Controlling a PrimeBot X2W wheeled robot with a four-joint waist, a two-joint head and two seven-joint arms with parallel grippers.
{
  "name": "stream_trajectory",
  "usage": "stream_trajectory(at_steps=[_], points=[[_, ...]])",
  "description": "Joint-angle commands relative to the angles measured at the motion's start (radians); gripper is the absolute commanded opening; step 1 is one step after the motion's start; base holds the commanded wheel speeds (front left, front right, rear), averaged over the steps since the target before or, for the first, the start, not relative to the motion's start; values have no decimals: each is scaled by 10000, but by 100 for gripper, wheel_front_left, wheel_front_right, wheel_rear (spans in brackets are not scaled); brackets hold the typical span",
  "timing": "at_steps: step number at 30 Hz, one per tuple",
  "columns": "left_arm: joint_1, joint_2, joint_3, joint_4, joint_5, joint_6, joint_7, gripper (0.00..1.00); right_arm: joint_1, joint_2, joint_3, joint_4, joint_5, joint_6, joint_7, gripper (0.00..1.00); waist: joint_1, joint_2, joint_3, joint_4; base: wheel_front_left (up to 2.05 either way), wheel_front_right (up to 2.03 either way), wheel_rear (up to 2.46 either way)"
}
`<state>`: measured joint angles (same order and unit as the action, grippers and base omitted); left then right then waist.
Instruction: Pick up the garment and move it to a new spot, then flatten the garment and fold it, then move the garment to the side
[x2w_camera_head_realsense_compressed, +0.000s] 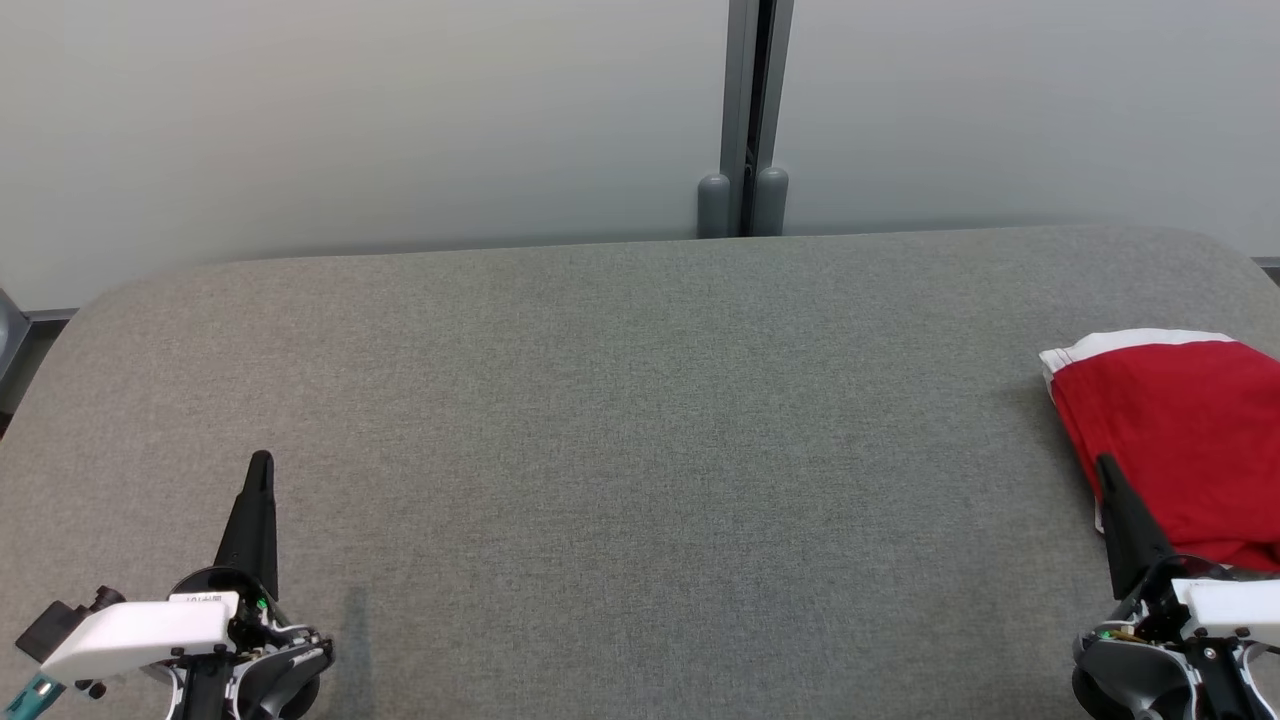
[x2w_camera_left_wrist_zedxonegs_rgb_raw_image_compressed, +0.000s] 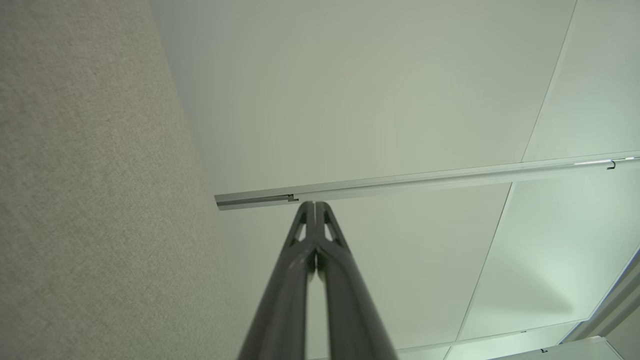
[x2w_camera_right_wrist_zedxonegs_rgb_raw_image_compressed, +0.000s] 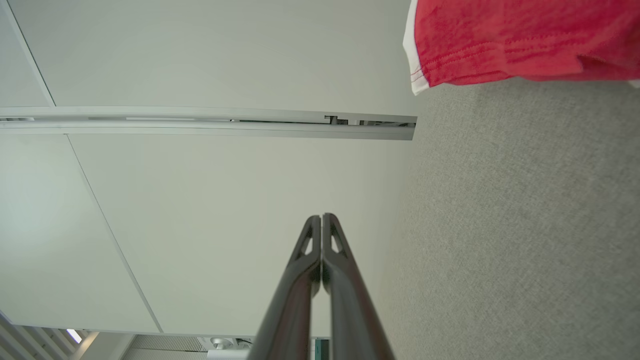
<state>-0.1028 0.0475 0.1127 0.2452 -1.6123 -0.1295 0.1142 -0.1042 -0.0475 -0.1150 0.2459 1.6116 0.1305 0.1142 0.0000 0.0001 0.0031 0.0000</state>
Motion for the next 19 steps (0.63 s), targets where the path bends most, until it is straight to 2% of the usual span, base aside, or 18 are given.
stream_trajectory(at_steps=[1,19], points=[[-123,53,40,3,-13,-31,30,0,-83,-43,-4,-25,26,4,32,0,0,-1,0,0,0,0,0],[-123,53,38,3,-13,-31,30,0,-84,-43,-3,-25,27,4,31,0,0,-1,0,0,0,0,0]])
